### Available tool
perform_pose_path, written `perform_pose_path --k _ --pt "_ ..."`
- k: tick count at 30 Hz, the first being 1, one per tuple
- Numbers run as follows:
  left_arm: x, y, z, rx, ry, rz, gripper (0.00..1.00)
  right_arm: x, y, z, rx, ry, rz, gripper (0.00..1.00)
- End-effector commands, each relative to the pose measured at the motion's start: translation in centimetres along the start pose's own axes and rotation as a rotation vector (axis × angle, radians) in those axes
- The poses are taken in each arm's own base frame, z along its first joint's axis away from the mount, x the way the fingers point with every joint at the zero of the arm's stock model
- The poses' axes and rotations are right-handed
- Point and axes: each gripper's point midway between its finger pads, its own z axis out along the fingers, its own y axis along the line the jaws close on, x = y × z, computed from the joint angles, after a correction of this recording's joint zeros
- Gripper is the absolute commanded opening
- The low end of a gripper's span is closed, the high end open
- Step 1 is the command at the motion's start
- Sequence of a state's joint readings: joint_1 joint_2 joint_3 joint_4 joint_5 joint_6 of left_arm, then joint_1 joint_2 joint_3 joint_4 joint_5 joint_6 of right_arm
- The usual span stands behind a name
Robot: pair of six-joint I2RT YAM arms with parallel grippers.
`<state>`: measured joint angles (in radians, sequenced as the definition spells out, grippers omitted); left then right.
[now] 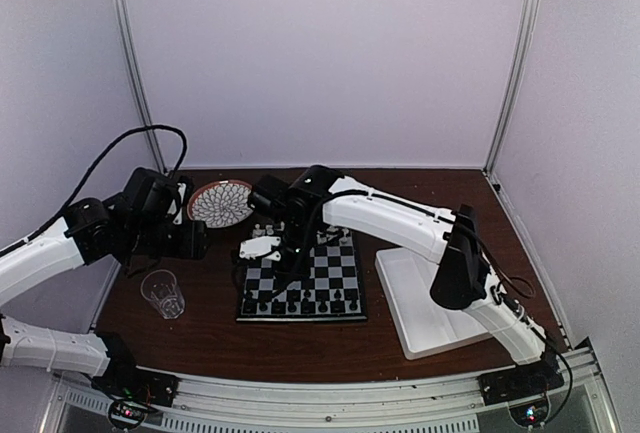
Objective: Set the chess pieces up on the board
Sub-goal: Place the pawn at f7.
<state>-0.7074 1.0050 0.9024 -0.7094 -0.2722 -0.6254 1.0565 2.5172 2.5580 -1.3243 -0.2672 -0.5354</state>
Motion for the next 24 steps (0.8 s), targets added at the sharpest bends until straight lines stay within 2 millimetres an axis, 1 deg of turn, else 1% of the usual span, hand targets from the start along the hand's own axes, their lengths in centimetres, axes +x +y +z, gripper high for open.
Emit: perform_pose_path --k 1,9,24 --pt "0.0 0.3 0.5 -0.012 -0.008 0.001 0.61 -0.2 -0.9 0.8 0.048 0.01 -0.019 0.08" --pt "0.1 0.1 1.1 -0.008 0.0 0.007 0.61 -0.1 -0.5 2.8 0.03 0.027 -0.02 0.08" --pt "0.4 0.4 1.3 -0.012 0.007 0.006 0.62 -0.2 -0.4 4.4 0.026 0.035 -0.023 0.08"
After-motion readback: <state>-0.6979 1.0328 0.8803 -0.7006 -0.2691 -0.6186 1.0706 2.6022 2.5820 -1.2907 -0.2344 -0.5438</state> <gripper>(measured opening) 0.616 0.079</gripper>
